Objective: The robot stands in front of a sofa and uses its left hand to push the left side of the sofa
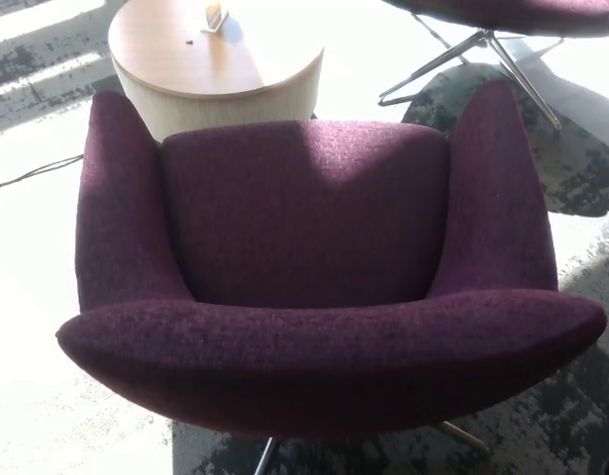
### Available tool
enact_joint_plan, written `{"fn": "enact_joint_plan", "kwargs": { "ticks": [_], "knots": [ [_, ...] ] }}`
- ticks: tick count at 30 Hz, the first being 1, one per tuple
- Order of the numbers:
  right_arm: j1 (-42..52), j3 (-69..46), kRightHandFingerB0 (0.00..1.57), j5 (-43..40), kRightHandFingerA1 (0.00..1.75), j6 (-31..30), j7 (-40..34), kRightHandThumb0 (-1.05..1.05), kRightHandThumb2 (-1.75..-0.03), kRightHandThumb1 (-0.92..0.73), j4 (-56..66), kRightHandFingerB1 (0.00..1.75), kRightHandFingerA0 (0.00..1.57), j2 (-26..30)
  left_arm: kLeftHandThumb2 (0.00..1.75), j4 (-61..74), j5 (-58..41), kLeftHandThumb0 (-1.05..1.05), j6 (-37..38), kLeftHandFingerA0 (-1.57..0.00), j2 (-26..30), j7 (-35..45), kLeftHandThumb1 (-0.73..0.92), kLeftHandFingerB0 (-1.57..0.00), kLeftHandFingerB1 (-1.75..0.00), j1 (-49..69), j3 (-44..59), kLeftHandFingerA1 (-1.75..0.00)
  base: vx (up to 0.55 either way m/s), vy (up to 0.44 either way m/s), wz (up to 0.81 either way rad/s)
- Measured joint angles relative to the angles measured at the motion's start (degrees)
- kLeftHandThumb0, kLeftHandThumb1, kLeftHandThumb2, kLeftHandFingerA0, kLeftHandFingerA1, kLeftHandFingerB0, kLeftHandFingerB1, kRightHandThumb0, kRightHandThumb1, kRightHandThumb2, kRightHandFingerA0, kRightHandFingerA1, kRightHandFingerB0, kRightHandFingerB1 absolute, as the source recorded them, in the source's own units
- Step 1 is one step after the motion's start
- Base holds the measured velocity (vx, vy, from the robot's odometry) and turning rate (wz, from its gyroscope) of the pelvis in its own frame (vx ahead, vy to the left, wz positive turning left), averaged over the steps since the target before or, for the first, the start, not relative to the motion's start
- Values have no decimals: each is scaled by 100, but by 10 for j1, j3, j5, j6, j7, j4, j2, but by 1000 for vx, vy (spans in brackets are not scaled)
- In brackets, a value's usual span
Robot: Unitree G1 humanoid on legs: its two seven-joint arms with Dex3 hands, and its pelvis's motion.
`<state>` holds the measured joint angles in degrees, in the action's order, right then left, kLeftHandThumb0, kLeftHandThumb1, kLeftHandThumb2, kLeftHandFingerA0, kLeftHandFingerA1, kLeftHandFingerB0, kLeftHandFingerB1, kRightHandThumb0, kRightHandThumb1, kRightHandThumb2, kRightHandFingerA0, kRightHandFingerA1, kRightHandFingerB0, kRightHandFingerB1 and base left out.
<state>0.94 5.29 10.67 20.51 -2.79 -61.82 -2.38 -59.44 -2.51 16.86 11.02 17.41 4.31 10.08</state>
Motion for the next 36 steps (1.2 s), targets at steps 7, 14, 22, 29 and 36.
{"fn": "enact_joint_plan", "kwargs": {
  "ticks": [7, 14, 22, 29, 36],
  "knots": [
    [0, -39, 22, -21, 54, 60, 9, -66, -104, -65, -13, 45, 41, -11, 111, 33, -46, -39, 15, -4, 3, 41, 53, -2, -50, -11, 64, -52, 1, -1, 1],
    [-39, -79, 33, -45, 36, 104, 25, -77, -70, -77, -5, 33, 41, -3, 115, 68, -97, -37, 8, -4, 43, 66, 58, -2, -50, -85, 135, -52, 0, 0, 0],
    [-60, -103, 39, -59, 35, 117, 32, -73, -66, -82, -4, 33, 48, 4, 106, 62, -119, -86, -6, -8, 78, 74, 65, -8, -49, -140, 159, -52, -1, -2, 1],
    [-68, -112, 41, -68, 39, 122, 34, -79, -73, -72, -11, 37, 48, 5, 112, 47, -112, -39, -13, -4, 113, 80, 48, 0, -48, -247, 109, -52, -3, -1, 1],
    [-54, -101, 49, -66, 36, 126, 35, -70, -65, -81, -17, 35, 50, 1, 111, 33, -66, -38, -13, -3, 109, 56, 46, 0, -48, -298, 17, -52, 0, 0, 0]
  ]
}}
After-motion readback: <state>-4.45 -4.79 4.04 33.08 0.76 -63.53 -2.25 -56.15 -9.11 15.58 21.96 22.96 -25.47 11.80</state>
